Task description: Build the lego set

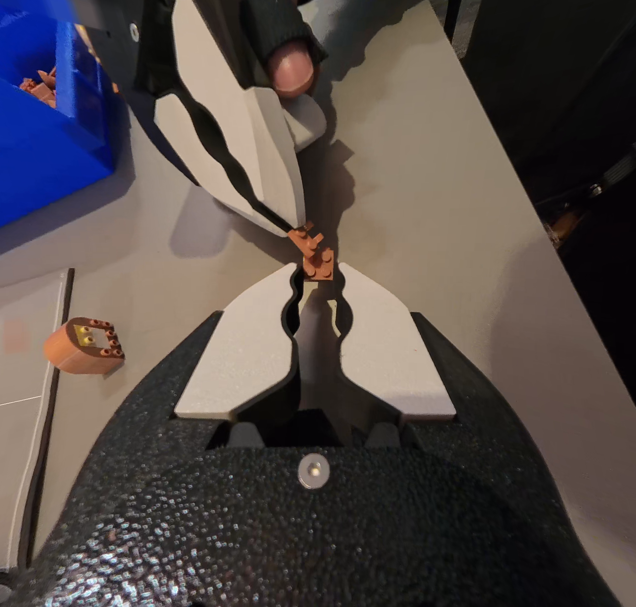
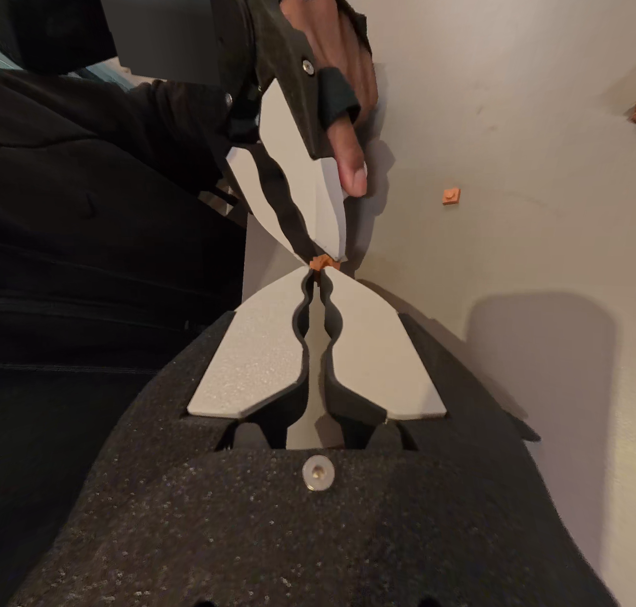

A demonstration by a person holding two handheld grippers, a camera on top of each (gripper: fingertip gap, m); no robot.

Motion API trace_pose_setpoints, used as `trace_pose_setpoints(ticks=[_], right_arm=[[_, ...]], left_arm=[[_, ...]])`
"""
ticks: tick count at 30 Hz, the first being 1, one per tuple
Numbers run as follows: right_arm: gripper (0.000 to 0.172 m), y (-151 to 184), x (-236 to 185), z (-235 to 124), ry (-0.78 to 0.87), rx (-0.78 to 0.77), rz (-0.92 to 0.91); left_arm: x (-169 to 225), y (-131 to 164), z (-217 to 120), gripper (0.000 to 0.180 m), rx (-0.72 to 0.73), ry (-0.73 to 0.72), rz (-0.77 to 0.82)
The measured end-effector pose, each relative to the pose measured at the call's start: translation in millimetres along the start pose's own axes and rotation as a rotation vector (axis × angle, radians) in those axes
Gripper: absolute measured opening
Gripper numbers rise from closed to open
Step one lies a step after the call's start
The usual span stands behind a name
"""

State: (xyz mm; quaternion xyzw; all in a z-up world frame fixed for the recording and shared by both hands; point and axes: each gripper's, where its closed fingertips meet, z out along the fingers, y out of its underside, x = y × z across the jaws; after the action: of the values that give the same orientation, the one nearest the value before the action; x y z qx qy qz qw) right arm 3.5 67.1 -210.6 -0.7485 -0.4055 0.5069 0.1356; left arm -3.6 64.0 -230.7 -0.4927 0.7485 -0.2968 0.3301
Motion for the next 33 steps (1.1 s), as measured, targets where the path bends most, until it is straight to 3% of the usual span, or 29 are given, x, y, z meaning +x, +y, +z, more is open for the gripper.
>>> trace_pose_setpoints(ticks=[19,33], right_arm=[[0.002,7,-3,11,0.043,-0.204,0.007],[0.000,5,8,12,0.179,-0.193,-0.038]], left_arm=[[5,-2,-2,0.016,-0.004,-0.040,0.076],[4,1,-1,0.016,0.001,-0.040,0.023]])
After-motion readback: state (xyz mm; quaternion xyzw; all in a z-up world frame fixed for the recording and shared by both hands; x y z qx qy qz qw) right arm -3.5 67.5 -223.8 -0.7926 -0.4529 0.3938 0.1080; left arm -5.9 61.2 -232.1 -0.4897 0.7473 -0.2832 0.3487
